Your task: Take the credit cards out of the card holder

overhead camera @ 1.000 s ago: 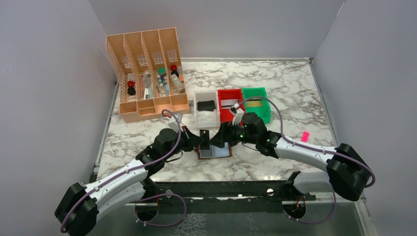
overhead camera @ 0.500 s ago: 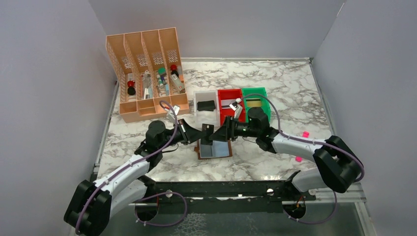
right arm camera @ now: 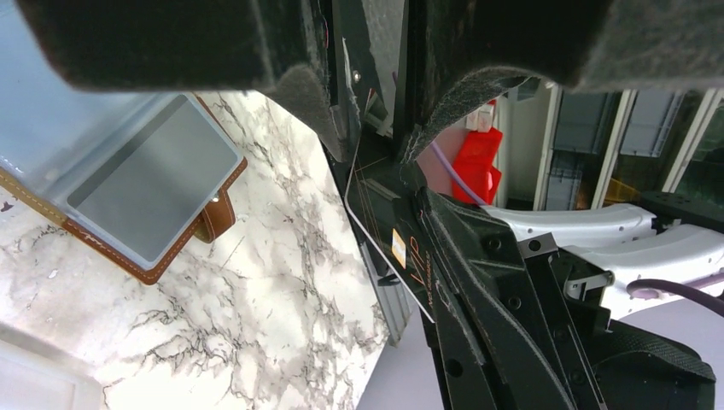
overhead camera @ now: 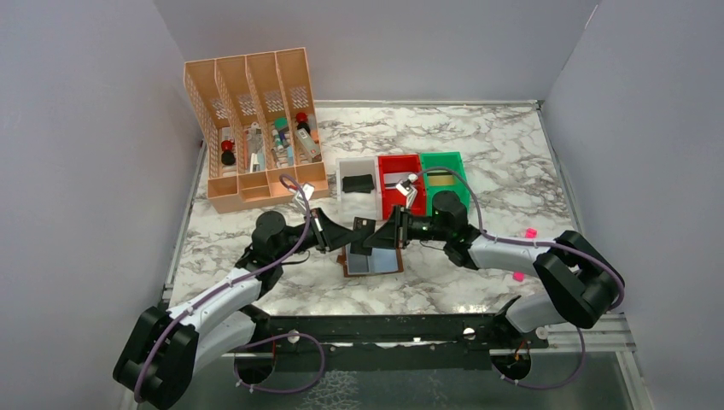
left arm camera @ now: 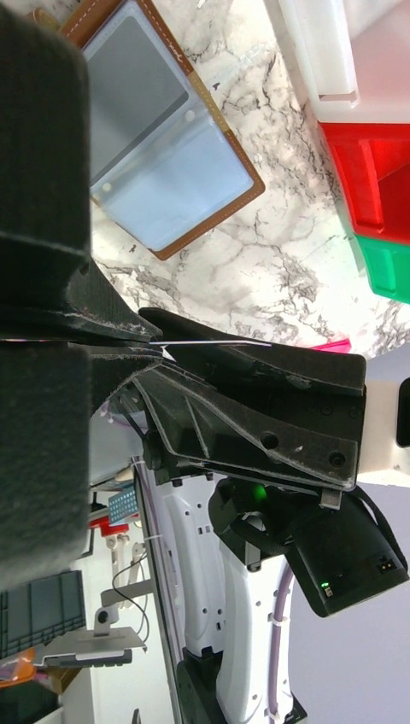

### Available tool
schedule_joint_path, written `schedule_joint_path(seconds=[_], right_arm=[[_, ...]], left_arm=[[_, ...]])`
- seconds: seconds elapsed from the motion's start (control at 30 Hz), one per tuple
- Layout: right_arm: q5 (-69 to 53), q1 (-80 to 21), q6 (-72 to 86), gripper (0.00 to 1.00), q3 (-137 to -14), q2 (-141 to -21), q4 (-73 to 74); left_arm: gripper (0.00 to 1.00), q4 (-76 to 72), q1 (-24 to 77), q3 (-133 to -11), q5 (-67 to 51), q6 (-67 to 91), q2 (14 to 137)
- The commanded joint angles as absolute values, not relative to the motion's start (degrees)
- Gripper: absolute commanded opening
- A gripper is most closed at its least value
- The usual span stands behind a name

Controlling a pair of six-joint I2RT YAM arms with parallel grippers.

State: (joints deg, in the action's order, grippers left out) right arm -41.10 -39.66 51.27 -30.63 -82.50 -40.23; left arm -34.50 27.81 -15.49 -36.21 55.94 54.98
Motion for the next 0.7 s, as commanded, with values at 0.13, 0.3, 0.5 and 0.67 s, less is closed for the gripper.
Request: schedule_joint_path(seconds=[0.13, 0.3, 0.5, 0.67], right_arm=[[-41.4, -38.7, 53.4, 0.31, -28.5, -81.6, -46.0], [-42.3, -38.6, 56.1, 0.25, -27.6, -82.5, -50.9], [-42.5, -38.6, 56.7, 0.05, -27.3, -82.9, -51.9], [-41.0, -38.5, 55.9, 0.01, -26.3, -81.8, -50.1]], left_arm=[[0.0, -37.8, 27.6, -13.9, -37.4, 56.3, 55.5], [0.0, -37.9, 27.6, -13.6, -37.2, 56.4, 55.3], [0.05, -37.8, 27.6, -12.6, -35.6, 57.4, 54.7], [0.6, -37.7, 27.6, -12.2, -33.7, 57.8, 54.7]])
